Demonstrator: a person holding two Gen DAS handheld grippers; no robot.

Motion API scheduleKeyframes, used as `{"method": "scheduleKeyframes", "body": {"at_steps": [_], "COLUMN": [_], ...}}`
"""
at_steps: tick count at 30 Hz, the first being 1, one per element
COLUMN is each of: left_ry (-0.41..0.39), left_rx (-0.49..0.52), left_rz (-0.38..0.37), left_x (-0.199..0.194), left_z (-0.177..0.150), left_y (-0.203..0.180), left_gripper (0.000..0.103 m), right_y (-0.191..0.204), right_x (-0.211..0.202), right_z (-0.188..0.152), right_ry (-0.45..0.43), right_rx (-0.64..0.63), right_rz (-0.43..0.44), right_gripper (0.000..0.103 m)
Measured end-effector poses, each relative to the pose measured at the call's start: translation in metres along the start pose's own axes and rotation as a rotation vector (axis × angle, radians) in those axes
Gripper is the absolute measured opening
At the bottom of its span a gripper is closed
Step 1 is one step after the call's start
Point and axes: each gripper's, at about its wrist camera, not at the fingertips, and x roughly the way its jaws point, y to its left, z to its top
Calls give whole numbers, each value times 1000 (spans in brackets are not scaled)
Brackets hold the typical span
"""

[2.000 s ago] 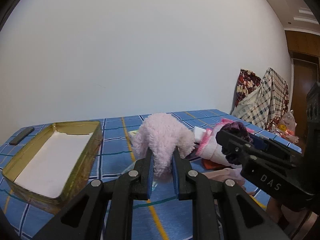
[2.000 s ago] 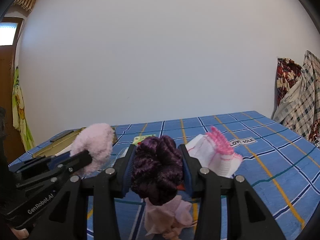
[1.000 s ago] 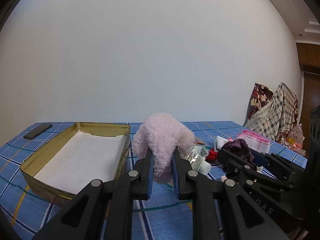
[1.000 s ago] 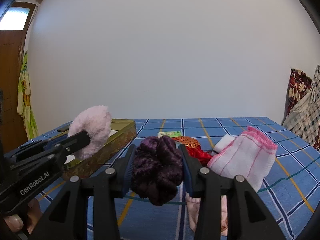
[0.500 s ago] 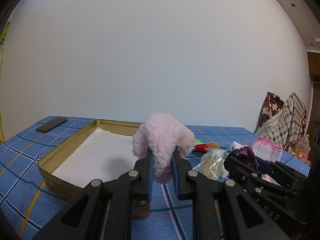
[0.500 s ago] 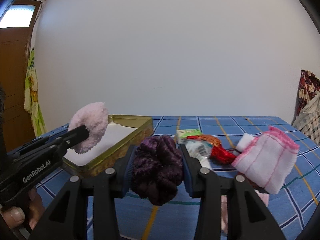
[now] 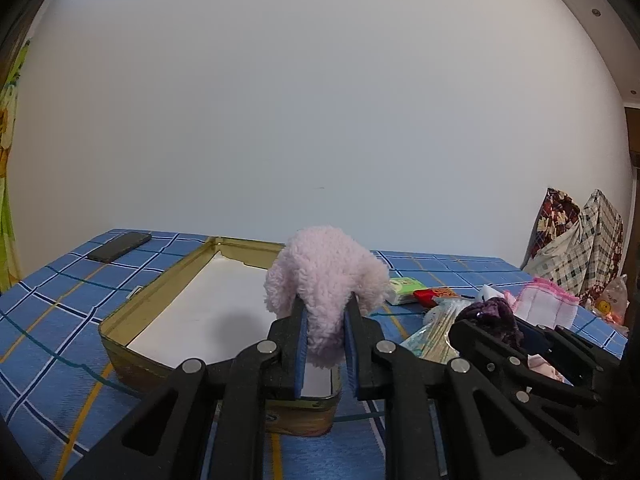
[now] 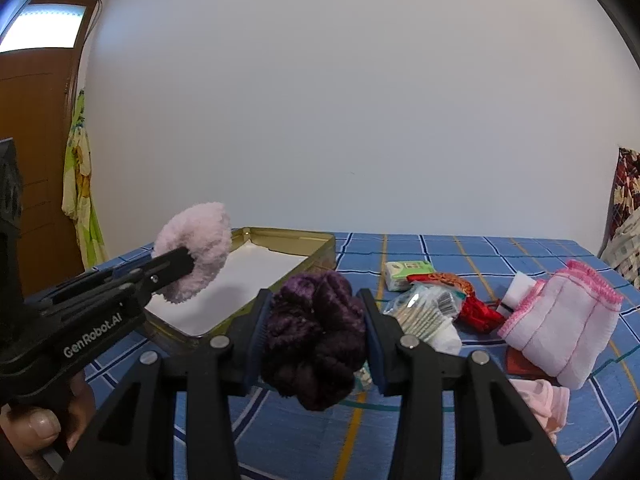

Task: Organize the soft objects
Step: 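Lower both held scrunchies over the white lining of the tin tray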

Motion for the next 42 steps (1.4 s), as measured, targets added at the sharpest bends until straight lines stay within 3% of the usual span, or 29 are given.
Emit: {"method": "scheduleKeyframes", "body": {"at_steps": [42], "left_ry": [5], "left_rx": [-38], "left_rz": [108], "left_x": [-11], "left_z": [5], "left_y": [44], "left_gripper": [18], "right_y": [41], "right_x": [11], "right_z": [-2], "right_ry": [19], "right_rx": [-46], "right_rz": [117], "right_gripper": [43]}}
